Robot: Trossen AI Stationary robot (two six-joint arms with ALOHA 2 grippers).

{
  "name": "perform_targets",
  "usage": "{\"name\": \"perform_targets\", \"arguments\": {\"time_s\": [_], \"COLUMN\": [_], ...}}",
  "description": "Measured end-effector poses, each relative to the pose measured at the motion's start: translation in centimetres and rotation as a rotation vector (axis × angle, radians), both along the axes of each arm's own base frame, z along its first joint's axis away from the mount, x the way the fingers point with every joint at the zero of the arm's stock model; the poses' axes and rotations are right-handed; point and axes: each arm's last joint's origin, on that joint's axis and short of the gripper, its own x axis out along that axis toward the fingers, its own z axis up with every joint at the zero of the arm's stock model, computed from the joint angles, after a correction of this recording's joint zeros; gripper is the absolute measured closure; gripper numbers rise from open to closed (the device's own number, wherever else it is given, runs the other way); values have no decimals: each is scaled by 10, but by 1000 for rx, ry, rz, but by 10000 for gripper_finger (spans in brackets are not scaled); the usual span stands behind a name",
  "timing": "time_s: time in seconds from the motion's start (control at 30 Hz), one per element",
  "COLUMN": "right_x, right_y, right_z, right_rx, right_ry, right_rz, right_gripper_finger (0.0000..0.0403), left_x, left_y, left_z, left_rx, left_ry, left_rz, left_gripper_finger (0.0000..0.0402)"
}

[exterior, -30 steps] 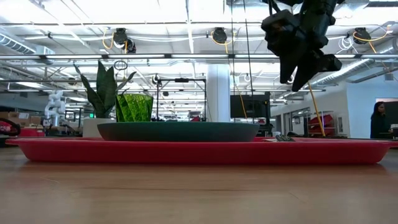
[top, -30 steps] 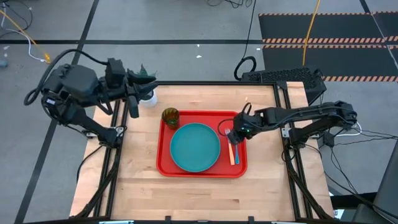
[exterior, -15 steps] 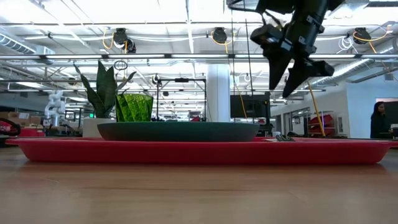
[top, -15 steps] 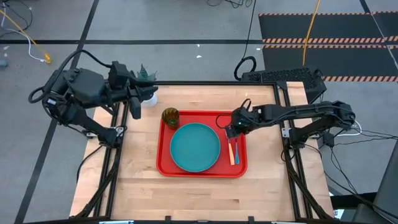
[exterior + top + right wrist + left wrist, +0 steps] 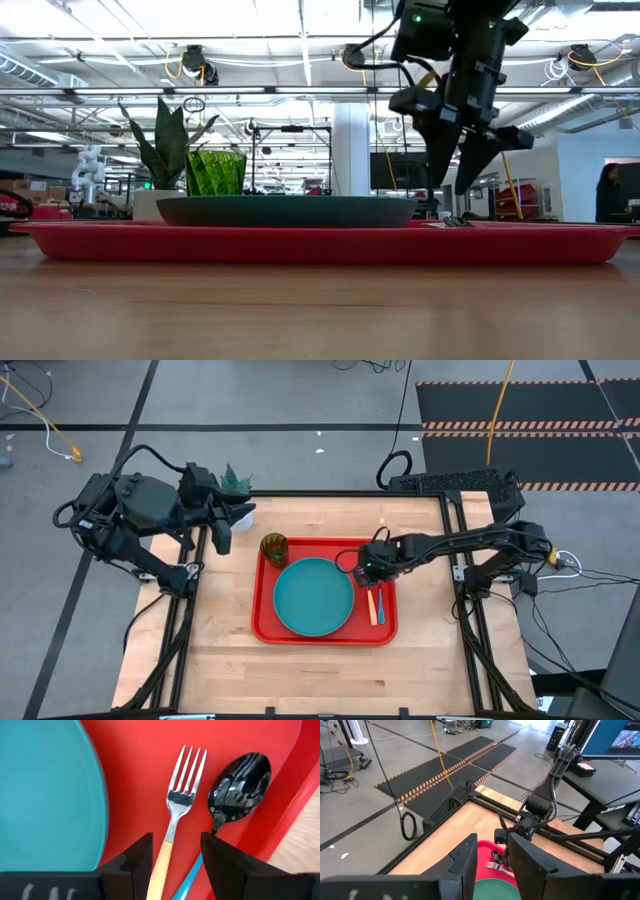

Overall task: Pick and place plate/cup/fork/spoon on tray
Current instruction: Put the yellow fork on the red tray between the blue plate and the blue spoon

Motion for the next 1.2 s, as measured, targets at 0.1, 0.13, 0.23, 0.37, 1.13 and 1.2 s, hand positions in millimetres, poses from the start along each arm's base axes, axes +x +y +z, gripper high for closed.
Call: {"name": "perform_targets", "arguments": {"time_s": [0.1, 0.13, 0.23, 0.37, 1.13, 1.2], "right_x": [5, 7, 11, 11, 8, 7], "right_y": [0, -1, -2, -3, -5, -5], "right_z": [-5, -6, -6, -10, -34, -37], "right_rx": [4, 0, -8, -27, 52, 64], "right_ry": [-11, -23, -61, -33, 40, 30], "right_rz": [-32, -47, -89, -117, -199, -206], "right_gripper_finger": [248, 248, 248, 248, 245, 241], "left_x": [0, 0, 0, 0, -1, -1], "left_y": [0, 0, 0, 0, 0, 0], "left_z": [0, 0, 0, 0, -1, -1], "left_rx": [-1, -1, 1, 3, 2, 1], "left_ry": [-1, 0, 4, 5, 16, 15], "left_rz": [1, 1, 0, -1, 0, 1], "left_gripper_finger": [288, 288, 288, 288, 288, 288]}}
